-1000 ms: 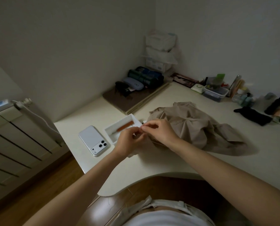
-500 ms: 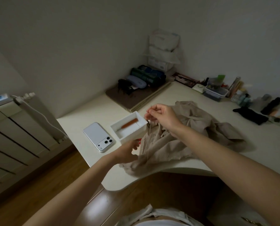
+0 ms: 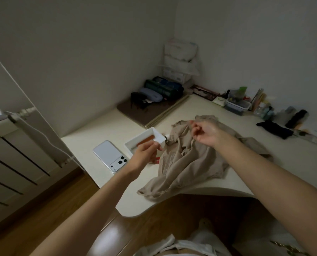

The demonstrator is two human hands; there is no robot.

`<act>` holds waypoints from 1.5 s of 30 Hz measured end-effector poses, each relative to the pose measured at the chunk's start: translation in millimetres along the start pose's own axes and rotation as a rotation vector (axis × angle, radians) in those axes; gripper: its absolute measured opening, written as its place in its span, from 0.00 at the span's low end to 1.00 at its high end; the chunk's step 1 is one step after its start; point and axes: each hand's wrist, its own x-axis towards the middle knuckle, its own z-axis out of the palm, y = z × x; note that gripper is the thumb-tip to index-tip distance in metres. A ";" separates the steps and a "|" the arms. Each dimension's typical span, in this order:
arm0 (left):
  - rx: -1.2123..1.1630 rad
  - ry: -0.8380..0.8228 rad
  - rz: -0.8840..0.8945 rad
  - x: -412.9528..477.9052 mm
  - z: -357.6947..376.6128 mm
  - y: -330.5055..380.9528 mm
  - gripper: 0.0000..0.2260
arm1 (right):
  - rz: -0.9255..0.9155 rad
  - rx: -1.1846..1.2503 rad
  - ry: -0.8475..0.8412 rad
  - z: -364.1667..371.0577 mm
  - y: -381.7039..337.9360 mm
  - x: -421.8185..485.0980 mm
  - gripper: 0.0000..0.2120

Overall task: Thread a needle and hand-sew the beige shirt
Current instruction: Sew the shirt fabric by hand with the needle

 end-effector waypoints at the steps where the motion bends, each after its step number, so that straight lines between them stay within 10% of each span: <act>1: -0.019 0.033 -0.010 1.4 -2.5 -1.4 0.13 | 0.007 -0.032 0.027 -8.2 0.0 1.5 0.12; 8: 0.065 -0.002 0.092 12.3 5.6 8.7 0.09 | -0.034 -0.700 -0.206 -19.9 19.5 -9.1 0.13; 14: 0.063 -0.011 0.168 18.2 17.4 16.6 0.07 | 0.055 -0.816 -0.506 2.1 39.0 -19.4 0.12; 31: 0.136 -0.068 0.155 33.8 24.3 5.8 0.02 | 0.056 -0.861 -0.468 -19.5 39.5 -2.5 0.12; 45: 0.116 -0.153 -0.058 36.2 6.6 3.3 0.12 | -0.024 -0.356 0.239 -98.4 31.8 42.2 0.13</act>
